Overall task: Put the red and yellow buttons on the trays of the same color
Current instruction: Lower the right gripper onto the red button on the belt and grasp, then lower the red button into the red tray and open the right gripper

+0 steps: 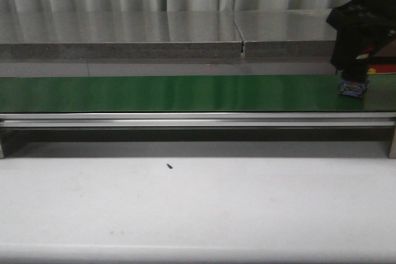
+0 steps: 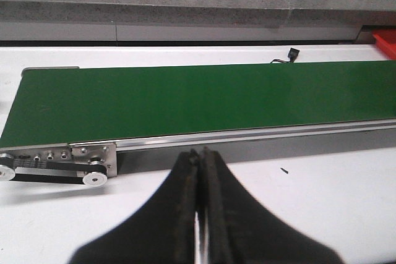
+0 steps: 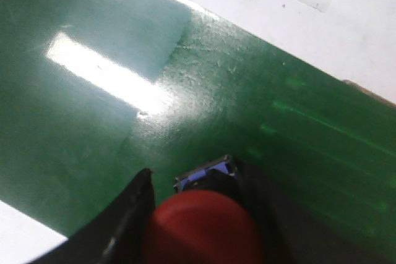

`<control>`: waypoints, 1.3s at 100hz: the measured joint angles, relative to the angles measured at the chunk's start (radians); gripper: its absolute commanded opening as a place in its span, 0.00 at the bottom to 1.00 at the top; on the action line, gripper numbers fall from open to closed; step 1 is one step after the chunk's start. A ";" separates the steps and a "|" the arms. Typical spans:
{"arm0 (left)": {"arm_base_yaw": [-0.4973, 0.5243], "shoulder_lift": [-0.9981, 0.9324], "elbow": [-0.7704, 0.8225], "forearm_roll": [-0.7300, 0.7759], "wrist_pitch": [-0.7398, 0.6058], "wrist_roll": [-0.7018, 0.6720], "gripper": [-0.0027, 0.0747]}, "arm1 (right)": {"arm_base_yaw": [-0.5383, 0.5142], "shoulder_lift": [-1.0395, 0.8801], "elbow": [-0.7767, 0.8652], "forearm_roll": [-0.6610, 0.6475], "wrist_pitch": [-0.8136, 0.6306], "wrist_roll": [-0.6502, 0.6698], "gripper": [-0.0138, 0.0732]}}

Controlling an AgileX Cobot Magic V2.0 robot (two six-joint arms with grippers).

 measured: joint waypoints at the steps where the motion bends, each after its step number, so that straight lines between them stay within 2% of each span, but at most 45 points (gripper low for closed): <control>1: 0.000 0.000 0.000 0.000 0.000 0.000 0.01 | -0.002 0.000 -0.003 0.000 0.007 0.004 0.31; 20: 0.000 0.000 0.000 0.000 0.000 0.000 0.01 | -0.107 0.002 -0.147 0.000 0.115 0.068 0.31; 34: 0.000 0.000 0.000 0.000 0.000 0.000 0.01 | -0.239 0.002 -0.239 0.000 0.157 0.127 0.31; 55: 0.000 0.000 0.000 0.000 0.000 0.000 0.01 | -0.431 0.024 -0.259 -0.002 0.161 0.195 0.31; 67: 0.000 0.000 0.000 0.000 0.000 0.000 0.01 | -0.500 0.073 -0.259 -0.009 0.128 0.206 0.31; 88: 0.000 0.000 0.000 0.000 0.000 0.000 0.01 | -0.526 0.194 -0.295 -0.009 0.031 0.208 0.31; 130: 0.000 0.000 0.000 0.000 0.000 0.000 0.01 | -0.526 0.423 -0.511 0.007 0.033 0.211 0.31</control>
